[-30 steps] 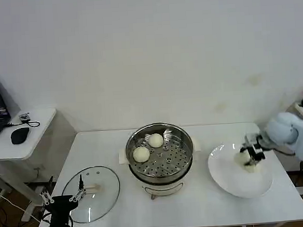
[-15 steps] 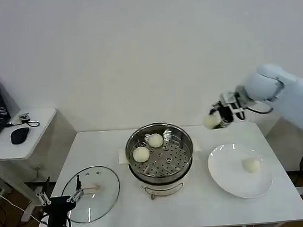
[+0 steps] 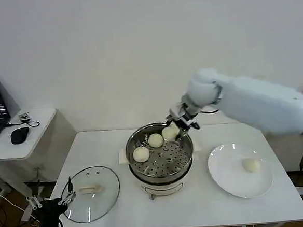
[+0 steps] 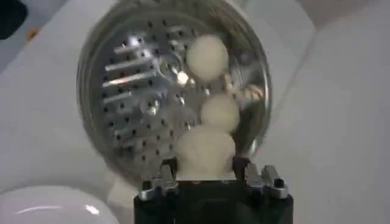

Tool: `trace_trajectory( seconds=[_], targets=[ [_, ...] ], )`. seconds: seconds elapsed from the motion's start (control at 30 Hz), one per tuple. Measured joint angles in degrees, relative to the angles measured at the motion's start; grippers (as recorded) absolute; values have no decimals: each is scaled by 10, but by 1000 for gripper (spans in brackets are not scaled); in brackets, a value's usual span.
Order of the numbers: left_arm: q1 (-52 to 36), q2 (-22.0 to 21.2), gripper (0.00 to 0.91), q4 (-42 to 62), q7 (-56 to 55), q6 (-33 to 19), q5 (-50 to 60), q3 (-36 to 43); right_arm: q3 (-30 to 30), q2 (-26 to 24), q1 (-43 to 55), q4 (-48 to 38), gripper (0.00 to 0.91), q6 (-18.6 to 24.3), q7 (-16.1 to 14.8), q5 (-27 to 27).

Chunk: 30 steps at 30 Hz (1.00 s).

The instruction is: Take steamed baozi put them in steamer then cover it.

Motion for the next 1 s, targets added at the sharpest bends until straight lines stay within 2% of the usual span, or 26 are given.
trace_trajectory(
  seconds=[0.3,0.73,0.8,0.83,0.87,0.9,1.0],
  targets=[
    [7,-6,907,1,-1,-1,0,-14,-21,48,-35,-2,635,59,-11,-33],
    [6,-7,907,6,-1,-4,-1,-19,-37,56,-51,12,625,97,-29,-57],
    [6,-7,907,6,-1,-4,-1,-18,-38,55,-53,14,655,100,-31,-60],
    [6,-7,907,6,-2,-4,-1,-18,-39,54,-53,15,715,102,-32,-61],
    [6,-7,907,6,-2,-4,-1,-18,-39,54,-54,16,856,104,-33,-62],
    [7,-7,907,6,-2,-4,-1,-18,-39,52,-54,16,907,106,-33,-62],
    [7,-7,907,5,-2,-4,-1,-17,-39,49,-54,19,907,106,-32,-64]
  ],
)
